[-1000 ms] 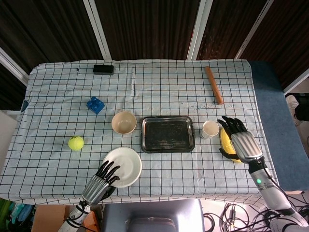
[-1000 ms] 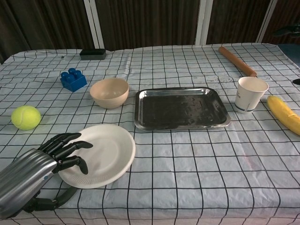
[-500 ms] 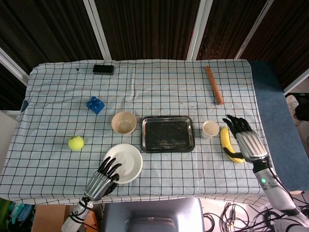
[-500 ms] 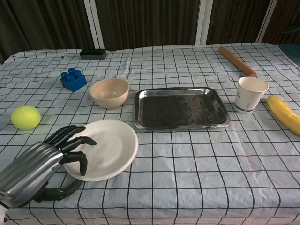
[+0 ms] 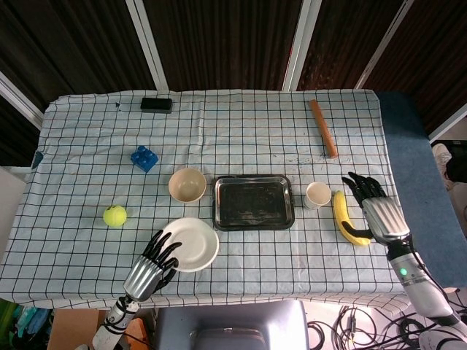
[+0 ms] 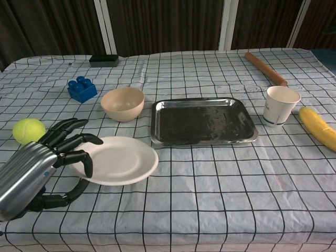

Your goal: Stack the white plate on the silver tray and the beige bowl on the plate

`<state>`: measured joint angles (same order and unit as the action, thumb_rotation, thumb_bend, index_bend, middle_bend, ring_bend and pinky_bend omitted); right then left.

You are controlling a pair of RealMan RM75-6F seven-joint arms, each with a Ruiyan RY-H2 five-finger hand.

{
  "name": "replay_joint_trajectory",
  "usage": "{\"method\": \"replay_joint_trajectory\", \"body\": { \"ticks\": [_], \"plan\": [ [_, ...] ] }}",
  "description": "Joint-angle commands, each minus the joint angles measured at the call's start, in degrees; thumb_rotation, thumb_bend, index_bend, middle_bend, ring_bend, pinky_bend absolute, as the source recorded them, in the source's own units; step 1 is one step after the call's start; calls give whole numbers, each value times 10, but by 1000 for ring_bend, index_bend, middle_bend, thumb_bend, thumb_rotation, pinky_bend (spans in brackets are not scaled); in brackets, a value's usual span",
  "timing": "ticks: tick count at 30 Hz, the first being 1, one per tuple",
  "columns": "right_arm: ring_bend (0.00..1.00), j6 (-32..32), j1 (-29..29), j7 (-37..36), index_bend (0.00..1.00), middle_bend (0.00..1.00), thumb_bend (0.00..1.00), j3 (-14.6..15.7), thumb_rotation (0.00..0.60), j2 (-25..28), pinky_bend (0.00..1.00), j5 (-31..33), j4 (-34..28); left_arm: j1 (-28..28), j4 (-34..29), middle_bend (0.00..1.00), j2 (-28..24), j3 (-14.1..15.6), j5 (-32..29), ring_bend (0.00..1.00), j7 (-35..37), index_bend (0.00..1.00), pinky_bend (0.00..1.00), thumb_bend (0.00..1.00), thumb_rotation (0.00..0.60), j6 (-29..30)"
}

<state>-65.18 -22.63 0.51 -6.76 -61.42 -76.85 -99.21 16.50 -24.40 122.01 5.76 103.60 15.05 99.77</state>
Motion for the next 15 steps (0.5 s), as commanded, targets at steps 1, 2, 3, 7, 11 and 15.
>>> {"method": "replay_joint_trajectory", "body": {
  "ticks": [1,2,3,7,11,15],
  "plan": [
    [0,0,1,-2,0,0,210,0,600,1,0,-1,1,2,20,251,11,-11,-9,48,29,736,16,488,600,24],
    [0,0,1,-3,0,0,210,0,600,1,0,-1,2,3,23,251,12,-14,-12,47,39,737,15,491,600,35],
    [0,0,1,-4,0,0,210,0,600,1,0,-1,3,3,26,250,13,-18,-15,46,47,739,15,494,600,45],
    [0,0,2,-11,0,0,210,0,600,2,0,0,6,9,34,249,15,-35,-27,43,71,742,14,499,600,88],
    [0,-4,7,-20,0,0,210,0,600,4,0,1,11,26,28,249,13,-55,-41,42,86,744,14,499,600,111],
    [0,-7,11,-26,0,0,210,1,600,5,0,2,15,38,21,249,13,-68,-50,41,91,744,11,500,600,117]
  ]
}}
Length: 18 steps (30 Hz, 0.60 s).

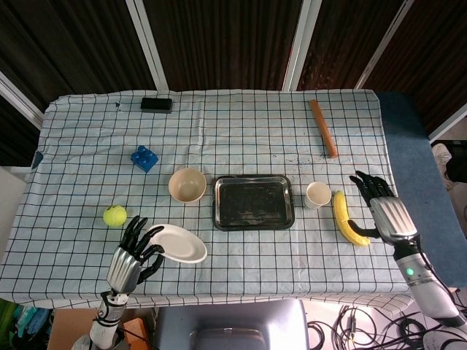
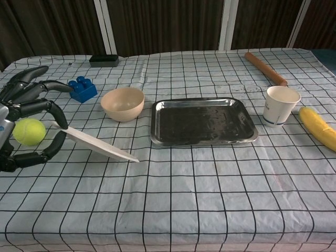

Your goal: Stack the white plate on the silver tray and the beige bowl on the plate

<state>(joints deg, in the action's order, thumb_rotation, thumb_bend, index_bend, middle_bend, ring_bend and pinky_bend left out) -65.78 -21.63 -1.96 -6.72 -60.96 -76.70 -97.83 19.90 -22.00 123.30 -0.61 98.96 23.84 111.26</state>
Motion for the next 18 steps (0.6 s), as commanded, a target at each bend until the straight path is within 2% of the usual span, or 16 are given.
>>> {"method": "replay_joint_trajectory", "body": {
  "ticks": [1,2,4,6,12,18],
  "plan": [
    [0,-1,2,-2,0,0,211,1,600,1,0,0,2,6,-4,249,-1,-6,-5,40,4,744,10,501,600,2],
    [0,-3,5,-6,0,0,211,1,600,2,0,2,4,12,-8,249,-1,-13,-9,40,6,744,10,501,600,3],
    [0,-7,14,-26,0,0,210,2,600,4,0,10,19,49,-28,248,-5,-48,-32,39,15,745,8,501,600,-9],
    [0,-5,18,-46,0,0,210,3,600,4,0,11,34,72,-42,247,-9,-66,-44,38,12,745,8,501,600,-24],
    [0,2,23,-88,0,0,210,2,600,2,0,12,68,120,-83,246,-9,-102,-65,35,-6,747,2,509,600,-47],
    [0,4,29,-119,0,0,210,1,600,2,0,11,92,163,-107,245,10,-118,-73,35,-28,747,0,517,600,-77]
  ]
}}
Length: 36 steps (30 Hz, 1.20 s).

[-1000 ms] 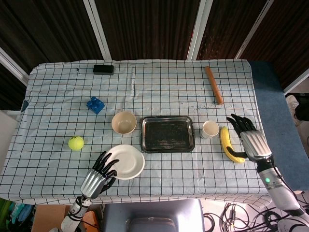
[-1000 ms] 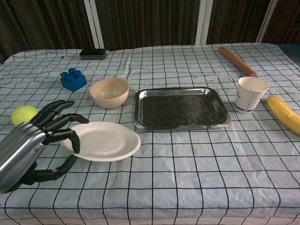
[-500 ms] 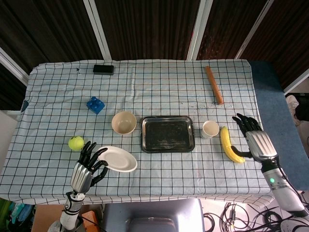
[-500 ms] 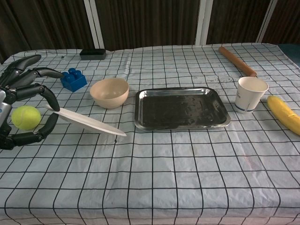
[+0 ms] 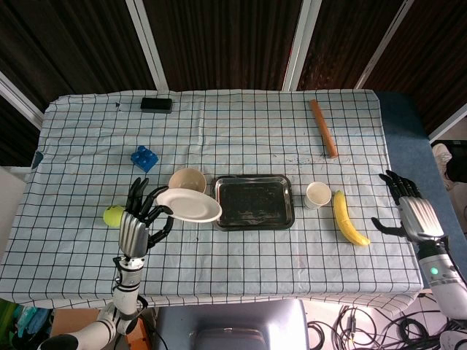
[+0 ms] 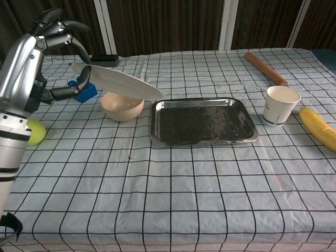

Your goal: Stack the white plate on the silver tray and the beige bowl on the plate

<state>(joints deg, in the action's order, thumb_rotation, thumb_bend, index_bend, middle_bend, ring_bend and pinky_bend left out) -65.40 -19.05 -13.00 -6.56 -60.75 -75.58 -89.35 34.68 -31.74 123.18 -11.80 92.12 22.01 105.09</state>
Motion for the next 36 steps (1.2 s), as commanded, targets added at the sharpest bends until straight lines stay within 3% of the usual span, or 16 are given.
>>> {"method": "replay_joint_trajectory", "body": {
  "ticks": [1,8,12,23,28,34,36],
  "plan": [
    [0,-1,4,-13,0,0,210,-2,600,0,0,0,10,19,-11,246,16,-5,-5,35,-13,747,0,519,600,-21],
    [0,0,12,-46,0,0,210,-5,600,-1,0,3,31,57,28,246,68,-7,-14,35,-36,747,0,531,600,-74],
    [0,5,15,-61,0,0,210,-4,600,-2,0,4,46,68,23,246,68,0,-34,35,-46,747,0,541,600,-122],
    [0,14,17,-88,0,0,210,-8,600,-8,0,5,73,38,35,236,68,69,-42,30,-116,713,0,544,600,-186],
    [0,15,18,-91,0,0,210,-9,600,-8,0,3,73,25,38,198,68,89,-38,12,-156,557,0,480,600,-214],
    [0,22,15,-81,0,0,210,-12,600,-15,0,11,76,37,20,156,68,66,-55,1,-160,434,0,412,600,-238],
    [0,29,13,-84,0,0,210,-14,600,-16,0,15,78,39,17,118,68,63,-59,0,-155,318,0,400,600,-247]
  ]
}}
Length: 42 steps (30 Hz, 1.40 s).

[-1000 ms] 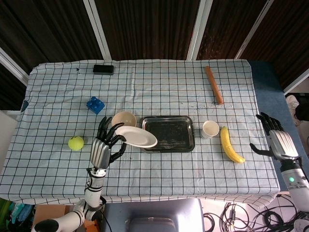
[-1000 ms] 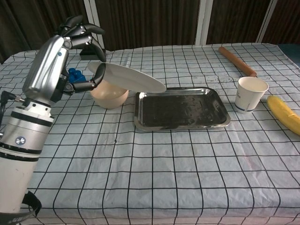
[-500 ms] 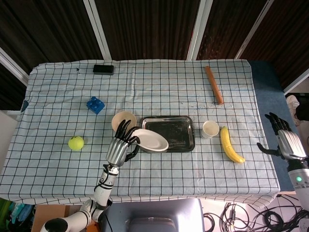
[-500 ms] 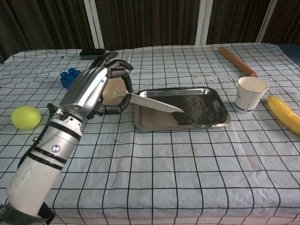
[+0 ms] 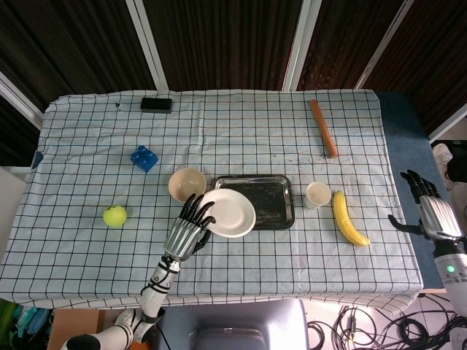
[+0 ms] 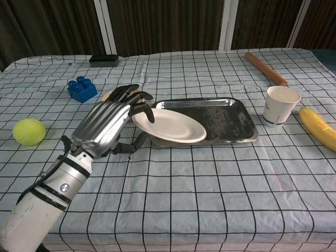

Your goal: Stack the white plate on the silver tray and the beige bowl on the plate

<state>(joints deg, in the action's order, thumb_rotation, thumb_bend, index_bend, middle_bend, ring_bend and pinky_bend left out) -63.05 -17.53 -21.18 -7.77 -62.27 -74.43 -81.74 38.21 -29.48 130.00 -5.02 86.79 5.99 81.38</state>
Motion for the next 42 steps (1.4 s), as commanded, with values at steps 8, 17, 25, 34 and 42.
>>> {"method": "replay_joint_trajectory", "body": {
  "ticks": [8,17,25,34,42],
  "plan": [
    [0,17,-5,6,0,0,210,-3,600,-5,0,9,11,-11,-35,0,-23,-5,-21,0,-66,0,0,314,600,-56],
    [0,17,-6,22,0,0,210,1,600,-3,0,0,1,-75,-298,0,-197,35,-13,0,-183,0,0,315,600,-40],
    [0,4,-21,67,0,0,210,15,600,-10,0,-57,-29,-160,-497,0,-380,78,-8,0,-240,0,0,338,600,37],
    [0,20,-79,199,98,0,430,35,600,-62,0,-152,-87,-278,-505,0,-489,92,-55,0,-153,0,0,380,600,122],
    [0,87,-144,346,162,0,634,23,600,-166,0,-139,-124,-327,-435,0,-482,80,-63,0,-54,0,0,381,600,137]
  ]
}}
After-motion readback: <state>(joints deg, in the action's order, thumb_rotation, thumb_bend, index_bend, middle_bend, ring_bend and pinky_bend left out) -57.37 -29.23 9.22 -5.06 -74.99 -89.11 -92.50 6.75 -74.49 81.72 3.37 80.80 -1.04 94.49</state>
